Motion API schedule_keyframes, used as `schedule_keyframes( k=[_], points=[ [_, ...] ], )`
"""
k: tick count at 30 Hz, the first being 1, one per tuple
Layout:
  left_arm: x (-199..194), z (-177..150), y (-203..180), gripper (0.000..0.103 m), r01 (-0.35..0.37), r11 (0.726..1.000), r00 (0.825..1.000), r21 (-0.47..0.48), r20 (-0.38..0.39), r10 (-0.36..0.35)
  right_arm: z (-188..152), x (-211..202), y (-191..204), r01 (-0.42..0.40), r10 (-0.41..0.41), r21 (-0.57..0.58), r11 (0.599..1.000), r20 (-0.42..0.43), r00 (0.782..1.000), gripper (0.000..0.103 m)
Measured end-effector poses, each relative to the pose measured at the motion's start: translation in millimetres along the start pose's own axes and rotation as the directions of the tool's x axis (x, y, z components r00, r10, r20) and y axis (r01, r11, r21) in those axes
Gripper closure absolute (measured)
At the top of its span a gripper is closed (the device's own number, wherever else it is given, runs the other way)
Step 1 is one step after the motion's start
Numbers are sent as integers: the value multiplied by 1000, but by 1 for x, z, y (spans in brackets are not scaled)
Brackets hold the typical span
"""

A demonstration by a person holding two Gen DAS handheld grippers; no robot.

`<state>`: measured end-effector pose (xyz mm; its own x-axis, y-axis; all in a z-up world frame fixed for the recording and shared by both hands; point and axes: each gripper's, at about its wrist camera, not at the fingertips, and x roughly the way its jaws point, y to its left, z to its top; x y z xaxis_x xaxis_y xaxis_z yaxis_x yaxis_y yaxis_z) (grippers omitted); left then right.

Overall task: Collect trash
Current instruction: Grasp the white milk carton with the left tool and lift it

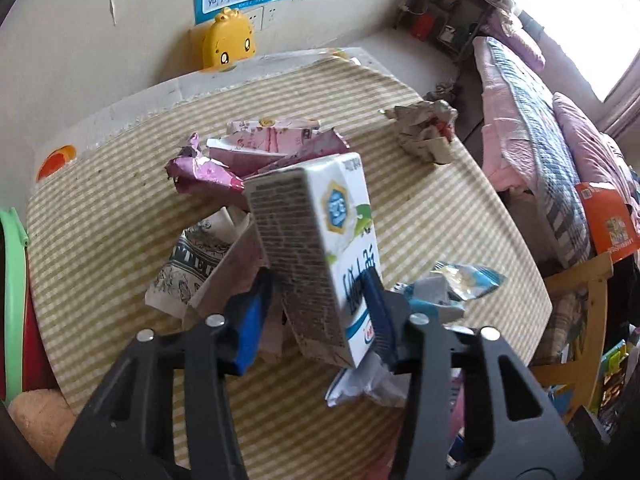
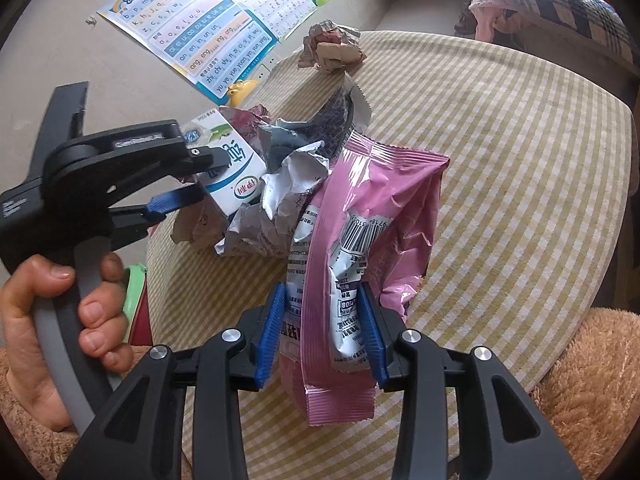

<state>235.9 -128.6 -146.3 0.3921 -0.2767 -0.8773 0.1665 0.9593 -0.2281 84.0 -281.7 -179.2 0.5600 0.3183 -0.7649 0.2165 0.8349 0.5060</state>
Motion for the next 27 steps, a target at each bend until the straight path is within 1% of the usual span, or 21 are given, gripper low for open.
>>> schedule_keyframes(
  k=[4, 7, 12, 15, 19, 22, 23, 24, 27],
  points=[
    [-19, -7, 12, 62, 25, 999, 999, -28, 26, -24, 0, -2, 1, 9, -9, -3, 1000, 7, 1000, 68],
    [-33, -15, 21, 62, 28, 999, 999, -27, 41, -26, -1, -8, 2, 28, -28, -5, 1000, 37, 999, 73],
    [-60, -26, 35, 62, 22, 1000, 996, -16, 84, -21, -2, -22, 6, 37, -36, -16, 999, 94, 995, 75],
    [-75, -37, 46, 62, 8, 1000, 994, -2, 108, -8, -3, -25, 14, 50, -46, -42, 998, 100, 994, 75],
    [-88, -58, 63, 63, -34, 999, 992, 19, 124, 31, -4, -27, 25, 78, -69, -83, 994, 111, 991, 75],
    [-92, -67, 75, 66, -45, 999, 992, 4, 122, 44, -6, -29, 37, 104, -88, -124, 987, 130, 988, 75],
    [-93, -69, 78, 75, -40, 999, 992, -4, 121, 40, -7, -30, 41, 112, -93, -137, 984, 133, 987, 75],
    [-95, -69, 82, 78, -30, 1000, 992, -10, 119, 31, -7, -30, 45, 116, -96, -146, 982, 135, 986, 75],
    [-102, -70, 85, 78, -25, 1000, 989, -1, 147, 24, -9, -28, 56, 125, -102, -177, 976, 135, 986, 75]
  ],
)
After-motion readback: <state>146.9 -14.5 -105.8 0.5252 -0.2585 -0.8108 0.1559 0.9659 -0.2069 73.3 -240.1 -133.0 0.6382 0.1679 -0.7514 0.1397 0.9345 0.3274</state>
